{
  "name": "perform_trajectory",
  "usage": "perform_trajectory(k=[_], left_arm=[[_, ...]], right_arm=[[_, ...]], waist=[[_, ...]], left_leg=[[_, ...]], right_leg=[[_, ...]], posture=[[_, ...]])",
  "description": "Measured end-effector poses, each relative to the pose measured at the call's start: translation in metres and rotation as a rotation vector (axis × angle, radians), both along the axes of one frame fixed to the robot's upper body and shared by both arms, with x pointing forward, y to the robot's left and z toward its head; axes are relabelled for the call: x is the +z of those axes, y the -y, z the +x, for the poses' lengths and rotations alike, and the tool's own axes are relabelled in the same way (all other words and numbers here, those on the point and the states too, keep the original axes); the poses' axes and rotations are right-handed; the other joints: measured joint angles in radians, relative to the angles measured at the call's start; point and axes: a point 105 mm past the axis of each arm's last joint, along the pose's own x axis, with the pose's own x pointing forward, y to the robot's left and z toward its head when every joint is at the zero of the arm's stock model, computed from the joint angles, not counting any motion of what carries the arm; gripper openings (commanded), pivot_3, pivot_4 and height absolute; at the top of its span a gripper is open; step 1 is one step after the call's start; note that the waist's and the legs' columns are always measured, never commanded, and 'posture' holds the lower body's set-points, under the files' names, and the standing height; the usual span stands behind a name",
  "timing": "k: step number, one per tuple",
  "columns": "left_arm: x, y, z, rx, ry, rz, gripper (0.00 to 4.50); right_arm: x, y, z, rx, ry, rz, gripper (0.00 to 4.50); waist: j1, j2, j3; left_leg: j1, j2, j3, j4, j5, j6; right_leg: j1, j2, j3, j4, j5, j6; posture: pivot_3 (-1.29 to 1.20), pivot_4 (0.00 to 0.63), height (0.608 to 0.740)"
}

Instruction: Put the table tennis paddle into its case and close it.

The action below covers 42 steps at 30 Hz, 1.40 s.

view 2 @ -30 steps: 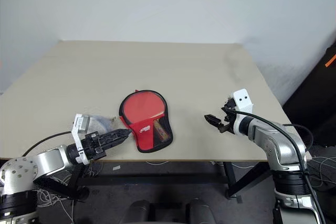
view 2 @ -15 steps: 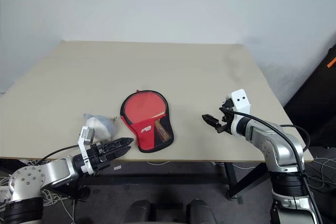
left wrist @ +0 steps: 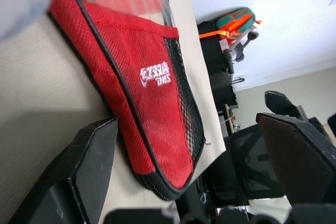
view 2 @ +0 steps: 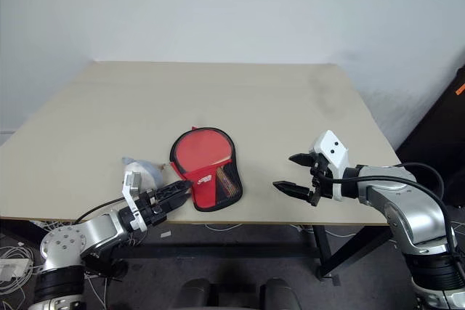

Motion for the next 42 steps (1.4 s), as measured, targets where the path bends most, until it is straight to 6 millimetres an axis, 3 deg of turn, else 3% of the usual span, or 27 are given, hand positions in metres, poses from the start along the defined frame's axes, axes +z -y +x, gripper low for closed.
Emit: perform_trajectory(k=[3,21,24,35,42], left_arm=[[-0.003,0.006,0.004,0.003,-0.015,0.014,4.5],[-0.003,0.025,0.02,0.022,-0.115,0.061,4.5],[-0.005,0.025,0.019,0.018,-0.138,0.081,3.89],[-0.019,0.019,0.014,-0.042,-0.199,0.206,0.02],[-0.026,0.015,0.011,-0.088,-0.21,0.255,0.02]], right_arm=[[-0.003,0.001,0.002,-0.01,-0.003,-0.007,4.47],[-0.004,-0.002,0.01,-0.065,0.012,0.01,4.47],[-0.005,-0.002,0.01,-0.073,0.006,0.008,4.5],[-0.002,-0.002,0.013,-0.092,0.005,0.004,4.5],[-0.003,-0.003,0.014,-0.105,-0.013,0.016,4.5]], waist=[[0.006,0.001,-0.001],[0.026,0.004,-0.006],[0.025,0.004,-0.006],[0.018,0.006,-0.008],[0.004,0.018,-0.016]], left_leg=[[0.011,0.001,-0.001,-0.002,-0.005,-0.002],[0.01,-0.001,-0.002,-0.002,-0.006,-0.001],[0.009,-0.001,-0.002,-0.002,-0.006,-0.001],[0.009,-0.001,-0.001,-0.003,-0.008,0.0],[0.012,-0.001,-0.001,-0.004,-0.009,-0.001]], right_leg=[[0.011,0.0,-0.002,-0.009,0.0,0.0],[0.014,-0.001,-0.002,-0.014,0.001,0.002],[0.014,-0.001,-0.002,-0.014,0.001,0.002],[0.013,-0.001,-0.001,-0.016,0.001,0.003],[0.013,-0.001,-0.001,-0.016,0.001,0.003]], posture=[[0.0,0.0,0.74],[0.0,0.0,0.74],[0.0,0.0,0.74],[0.0,0.0,0.74],[0.0,0.0,0.74]])
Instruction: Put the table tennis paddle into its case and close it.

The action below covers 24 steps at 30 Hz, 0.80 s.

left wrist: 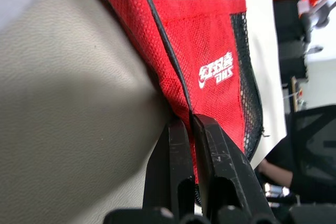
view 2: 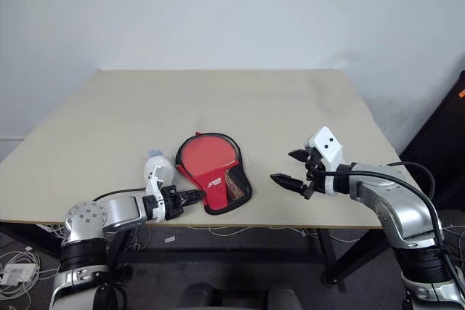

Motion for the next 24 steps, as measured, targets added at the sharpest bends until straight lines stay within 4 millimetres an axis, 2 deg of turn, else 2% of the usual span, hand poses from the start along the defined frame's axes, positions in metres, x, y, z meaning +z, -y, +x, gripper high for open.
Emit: perform_trajectory(k=[14,24], left_arm=[[0.008,0.015,0.004,-0.119,0.019,-0.051,0.02],[0.016,0.022,-0.009,-0.277,0.018,-0.062,0.02]], right_arm=[[0.007,-0.005,0.004,-0.008,0.018,0.014,4.5],[0.006,-0.008,0.005,-0.006,0.014,0.023,4.5]], waist=[[0.016,0.001,-0.001],[0.023,-0.002,0.002]], left_leg=[[-0.003,-0.004,-0.002,0.0,0.0,0.0],[-0.01,-0.007,-0.005,-0.003,-0.004,0.007]], right_leg=[[-0.001,-0.003,-0.001,-0.001,-0.001,0.002],[-0.001,-0.004,0.0,-0.013,-0.002,0.004]], posture=[[0.0,0.0,0.74],[0.0,0.0,0.74]])
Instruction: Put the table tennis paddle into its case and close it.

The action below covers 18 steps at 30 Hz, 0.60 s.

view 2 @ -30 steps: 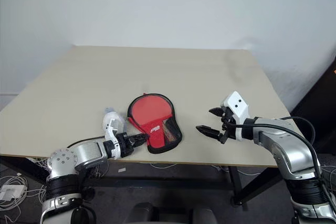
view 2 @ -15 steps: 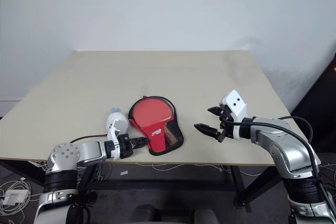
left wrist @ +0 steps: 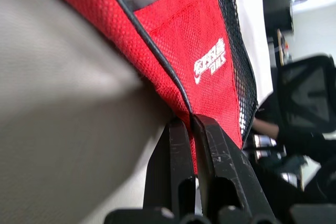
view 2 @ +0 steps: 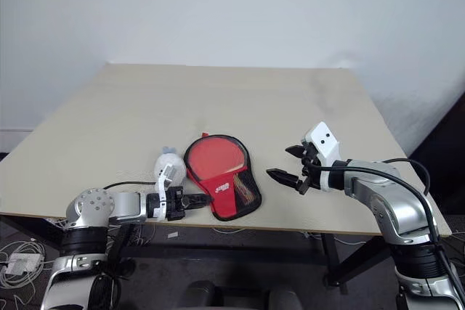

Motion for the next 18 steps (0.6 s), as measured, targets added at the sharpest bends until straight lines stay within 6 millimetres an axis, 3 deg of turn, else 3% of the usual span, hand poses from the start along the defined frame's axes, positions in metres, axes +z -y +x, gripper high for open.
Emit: perform_trajectory(k=[5,18], left_arm=[[0.004,-0.004,-0.007,-0.076,0.007,0.003,0.02],[0.009,-0.002,-0.017,-0.184,0.011,-0.028,0.02]], right_arm=[[0.0,0.0,0.0,-0.002,-0.001,0.002,4.5],[-0.002,-0.005,0.0,0.001,-0.003,0.018,4.5]], waist=[[-0.002,-0.002,0.001],[-0.002,-0.009,0.006]], left_leg=[[-0.009,0.0,0.0,0.0,0.0,0.005],[-0.009,0.0,-0.001,0.002,-0.001,0.006]], right_leg=[[-0.005,0.0,0.0,-0.001,0.0,0.003],[-0.004,0.0,0.0,-0.001,-0.002,0.004]], posture=[[0.0,0.0,0.74],[0.0,0.0,0.74]])
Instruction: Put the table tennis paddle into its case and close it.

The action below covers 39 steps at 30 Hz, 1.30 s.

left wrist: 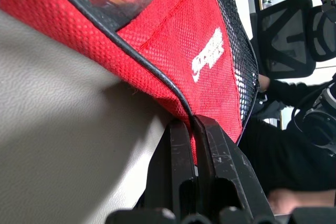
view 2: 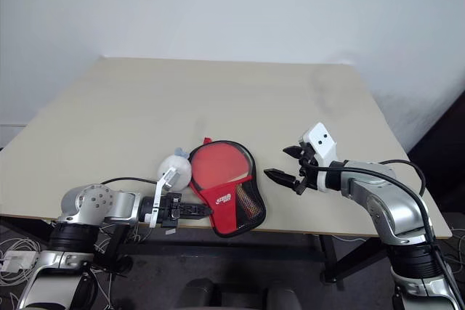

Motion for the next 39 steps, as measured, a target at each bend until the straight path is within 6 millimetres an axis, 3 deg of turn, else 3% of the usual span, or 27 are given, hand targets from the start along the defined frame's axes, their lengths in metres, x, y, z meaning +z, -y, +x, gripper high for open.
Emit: perform_trajectory(k=[22,39], left_arm=[[0.002,-0.016,-0.02,-0.204,0.053,0.006,0.02],[0.0,-0.018,-0.028,-0.316,0.091,-0.014,0.02]], right_arm=[[-0.003,-0.005,-0.001,0.01,-0.009,0.006,4.5],[-0.004,-0.005,-0.001,0.013,-0.01,0.005,4.5]], waist=[[-0.008,-0.003,0.003],[-0.006,-0.003,0.003]], left_leg=[[0.0,0.0,-0.001,0.001,0.0,0.0],[0.0,0.0,-0.001,0.003,0.0,0.001]], right_leg=[[0.0,0.0,0.0,0.001,0.0,-0.001],[0.001,0.0,0.0,0.002,0.0,0.0]], posture=[[0.0,0.0,0.74],[0.0,0.0,0.74]])
